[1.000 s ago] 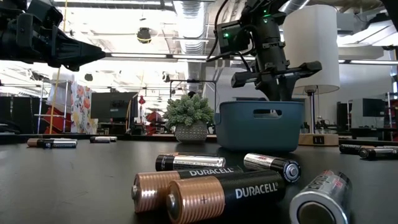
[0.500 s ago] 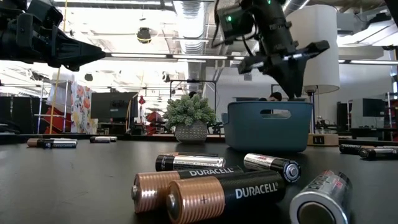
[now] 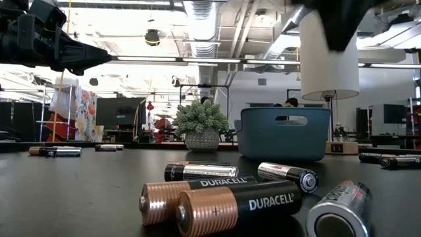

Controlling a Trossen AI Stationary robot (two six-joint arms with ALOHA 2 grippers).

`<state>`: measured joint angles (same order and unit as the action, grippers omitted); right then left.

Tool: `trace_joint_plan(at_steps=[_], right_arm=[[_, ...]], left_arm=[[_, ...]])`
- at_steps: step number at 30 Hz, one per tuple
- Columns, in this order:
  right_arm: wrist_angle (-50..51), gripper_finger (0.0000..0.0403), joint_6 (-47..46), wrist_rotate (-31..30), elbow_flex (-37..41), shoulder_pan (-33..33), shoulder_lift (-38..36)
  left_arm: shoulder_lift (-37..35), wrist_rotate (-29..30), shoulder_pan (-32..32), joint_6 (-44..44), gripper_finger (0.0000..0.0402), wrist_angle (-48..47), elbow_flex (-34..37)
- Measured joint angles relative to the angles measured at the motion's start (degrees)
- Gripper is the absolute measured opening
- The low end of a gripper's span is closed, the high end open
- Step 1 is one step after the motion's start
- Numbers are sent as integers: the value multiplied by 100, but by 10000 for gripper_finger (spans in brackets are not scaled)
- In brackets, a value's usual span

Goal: Sort batteries
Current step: Move the green bin to the center of the table

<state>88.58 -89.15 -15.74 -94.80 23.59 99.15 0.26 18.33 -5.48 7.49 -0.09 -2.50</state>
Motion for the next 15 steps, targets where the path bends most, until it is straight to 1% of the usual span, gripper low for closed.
trace_joint_plan(at_steps=[5,7,10,13,15], right_arm=[[-66,60,-1491,-1302,-7,1292,-352],[-65,58,-1767,-1556,-7,1684,-351],[-42,57,-1541,-1588,-7,2113,-253],[-110,57,-1114,-1583,-4,2430,-117],[-235,57,-1060,-1581,-2,2580,-16]], left_arm=[[-1,0,-1,0,125,0,0],[-1,0,-1,0,125,0,0],[1,-1,0,1,125,-1,0],[-1,0,-2,0,125,-1,0],[1,0,0,0,125,1,0]])
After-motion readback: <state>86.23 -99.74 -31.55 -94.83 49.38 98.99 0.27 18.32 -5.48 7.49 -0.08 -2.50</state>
